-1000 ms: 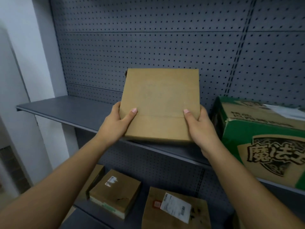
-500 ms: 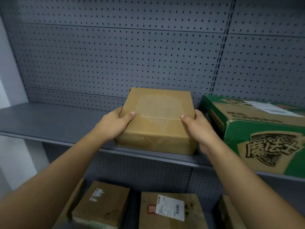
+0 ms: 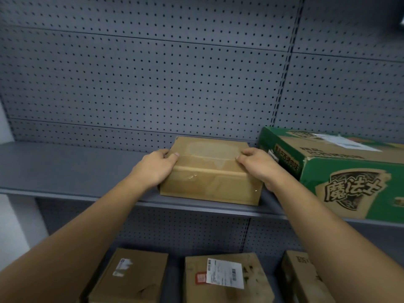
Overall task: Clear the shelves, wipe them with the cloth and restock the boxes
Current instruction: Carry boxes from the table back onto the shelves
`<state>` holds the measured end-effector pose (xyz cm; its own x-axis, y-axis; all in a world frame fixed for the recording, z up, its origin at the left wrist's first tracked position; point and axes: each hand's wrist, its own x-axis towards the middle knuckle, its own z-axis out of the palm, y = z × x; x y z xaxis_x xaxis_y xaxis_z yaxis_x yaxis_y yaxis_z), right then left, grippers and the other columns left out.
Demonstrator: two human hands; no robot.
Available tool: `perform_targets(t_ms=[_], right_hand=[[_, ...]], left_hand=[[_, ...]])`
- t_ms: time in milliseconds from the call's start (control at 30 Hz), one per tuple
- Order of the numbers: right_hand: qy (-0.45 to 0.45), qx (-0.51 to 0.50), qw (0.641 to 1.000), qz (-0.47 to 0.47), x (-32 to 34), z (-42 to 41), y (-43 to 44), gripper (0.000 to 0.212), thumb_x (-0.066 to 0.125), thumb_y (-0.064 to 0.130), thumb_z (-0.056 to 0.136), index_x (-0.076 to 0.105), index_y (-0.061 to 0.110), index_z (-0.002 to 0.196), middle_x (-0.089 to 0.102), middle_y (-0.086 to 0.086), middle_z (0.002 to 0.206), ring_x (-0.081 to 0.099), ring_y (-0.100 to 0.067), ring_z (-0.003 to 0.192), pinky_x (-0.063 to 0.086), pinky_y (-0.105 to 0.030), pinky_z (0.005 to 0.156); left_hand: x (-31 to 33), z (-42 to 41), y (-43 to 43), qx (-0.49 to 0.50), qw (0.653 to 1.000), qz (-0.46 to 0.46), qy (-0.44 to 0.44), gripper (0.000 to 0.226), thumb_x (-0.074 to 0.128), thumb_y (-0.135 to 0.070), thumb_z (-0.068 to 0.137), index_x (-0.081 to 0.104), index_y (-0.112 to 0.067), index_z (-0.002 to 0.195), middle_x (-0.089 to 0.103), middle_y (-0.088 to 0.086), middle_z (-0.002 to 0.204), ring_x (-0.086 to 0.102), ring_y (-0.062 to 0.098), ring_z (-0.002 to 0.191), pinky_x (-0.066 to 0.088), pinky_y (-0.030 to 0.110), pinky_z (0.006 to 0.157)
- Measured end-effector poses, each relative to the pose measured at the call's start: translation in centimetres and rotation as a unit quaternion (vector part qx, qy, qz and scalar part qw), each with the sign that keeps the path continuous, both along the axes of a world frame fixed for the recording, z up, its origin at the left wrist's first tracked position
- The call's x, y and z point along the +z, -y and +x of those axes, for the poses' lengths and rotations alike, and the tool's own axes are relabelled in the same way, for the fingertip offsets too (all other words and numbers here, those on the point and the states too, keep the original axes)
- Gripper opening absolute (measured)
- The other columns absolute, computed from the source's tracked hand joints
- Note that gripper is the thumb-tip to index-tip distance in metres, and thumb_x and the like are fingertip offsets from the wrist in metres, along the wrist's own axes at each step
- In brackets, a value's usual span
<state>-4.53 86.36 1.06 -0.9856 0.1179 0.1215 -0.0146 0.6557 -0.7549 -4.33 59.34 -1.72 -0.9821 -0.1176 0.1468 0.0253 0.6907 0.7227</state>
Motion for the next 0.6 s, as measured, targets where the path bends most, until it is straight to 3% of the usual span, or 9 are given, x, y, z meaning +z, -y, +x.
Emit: perform_targets(t_ms=[133,333,433,600], right_hand=[[-0.002,-0.008,0.999,0.032,0.2,0.1,0.1,0.05,0.057,0.038,0.101,0.052,0.02,0.147,0.049,-0.002,0.153,0.045,-0.024,0.139,0.034,-0.037,0.117],[-0.035,-0.019,0.996,0.078,0.9,0.8,0.2,0.044,0.055,0.036,0.102,0.056,0.019,0.142,0.055,-0.003,0.146,0.052,-0.022,0.129,0.041,-0.034,0.108],[-0.058,-0.016,0.994,0.096,1.3,1.9,0.6,0.044,0.053,0.037,0.102,0.053,0.023,0.144,0.053,-0.004,0.145,0.053,-0.021,0.121,0.041,-0.032,0.095],[-0.108,-0.004,0.985,0.134,1.9,4.0,1.1,0.042,0.052,0.038,0.103,0.053,0.025,0.142,0.049,-0.002,0.149,0.052,-0.017,0.117,0.04,-0.03,0.093]], left_hand=[[0.3,-0.2,0.2,-0.01,0.999,-0.033,0.0,0.061,0.038,-0.064,0.099,0.048,-0.028,0.148,0.059,0.001,0.14,0.053,0.028,0.127,0.044,0.046,0.108],[0.8,1.0,1.2,-0.006,0.996,-0.08,-0.034,0.062,0.035,-0.072,0.096,0.054,-0.031,0.138,0.062,-0.003,0.135,0.057,0.026,0.121,0.047,0.044,0.1],[1.5,2.1,1.6,0.017,0.989,-0.125,-0.081,0.06,0.036,-0.072,0.096,0.053,-0.032,0.138,0.061,0.0,0.136,0.057,0.027,0.122,0.043,0.039,0.086],[3.6,4.6,1.0,0.014,0.971,-0.158,-0.18,0.046,0.04,-0.063,0.1,0.057,-0.032,0.129,0.064,-0.005,0.129,0.06,0.024,0.117,0.04,0.036,0.079]])
